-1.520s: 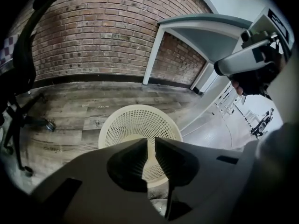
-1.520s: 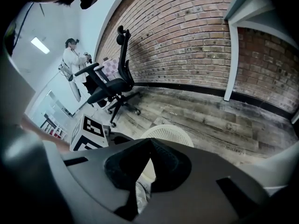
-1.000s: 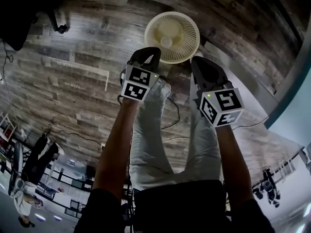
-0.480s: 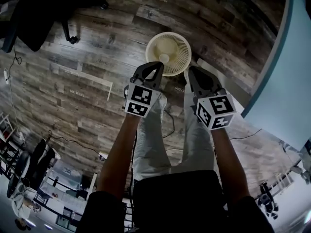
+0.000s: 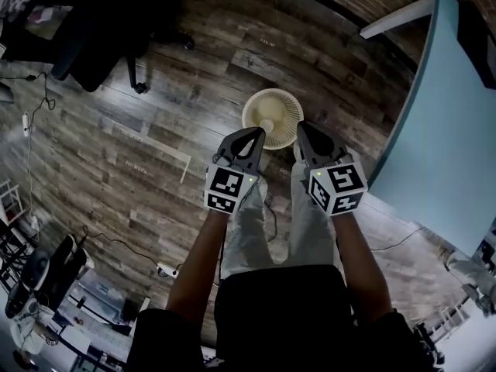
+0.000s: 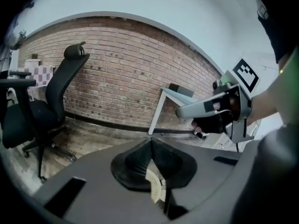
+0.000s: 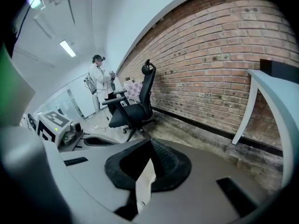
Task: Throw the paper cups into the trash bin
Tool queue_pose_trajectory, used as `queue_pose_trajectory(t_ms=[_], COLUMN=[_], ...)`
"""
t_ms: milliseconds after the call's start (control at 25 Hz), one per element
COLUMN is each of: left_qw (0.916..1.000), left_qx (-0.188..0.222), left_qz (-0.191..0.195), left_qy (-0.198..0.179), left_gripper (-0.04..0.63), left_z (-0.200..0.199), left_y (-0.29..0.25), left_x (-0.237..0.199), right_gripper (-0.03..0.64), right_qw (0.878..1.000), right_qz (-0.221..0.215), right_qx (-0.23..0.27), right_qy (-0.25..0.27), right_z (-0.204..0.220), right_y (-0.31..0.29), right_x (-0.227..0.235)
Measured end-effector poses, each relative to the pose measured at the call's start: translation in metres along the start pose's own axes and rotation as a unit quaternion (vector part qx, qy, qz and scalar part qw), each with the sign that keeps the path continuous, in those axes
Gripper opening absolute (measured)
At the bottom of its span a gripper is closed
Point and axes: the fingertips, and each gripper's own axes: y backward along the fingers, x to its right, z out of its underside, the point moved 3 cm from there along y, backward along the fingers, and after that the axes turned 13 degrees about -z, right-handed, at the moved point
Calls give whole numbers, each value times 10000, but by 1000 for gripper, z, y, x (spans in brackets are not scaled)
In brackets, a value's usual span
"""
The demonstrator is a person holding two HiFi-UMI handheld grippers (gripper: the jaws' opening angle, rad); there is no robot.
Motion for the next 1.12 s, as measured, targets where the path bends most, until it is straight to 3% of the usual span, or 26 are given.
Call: queue_pose_trajectory(t_ms=[320,600,1120], left_qw=[9976,9949,9837], left_qx=[687,975,1785], left_qz=[-50,-239,-191], left_qy=[-71,125,-125], left_gripper=[9,9,9], left_z=[-79,-97,-155], left_y=[62,116,182], left_x=[14,16,15], right_gripper=[5,5,4], right_qw=[9994,9966,9877], right_qz=[-152,-385,-692], right_qx=[288,683,1069], right_qy=[113,260,912], right_z=[-51,-93,-128], right_y=[26,53,87], right_x=[-37,-81,-163])
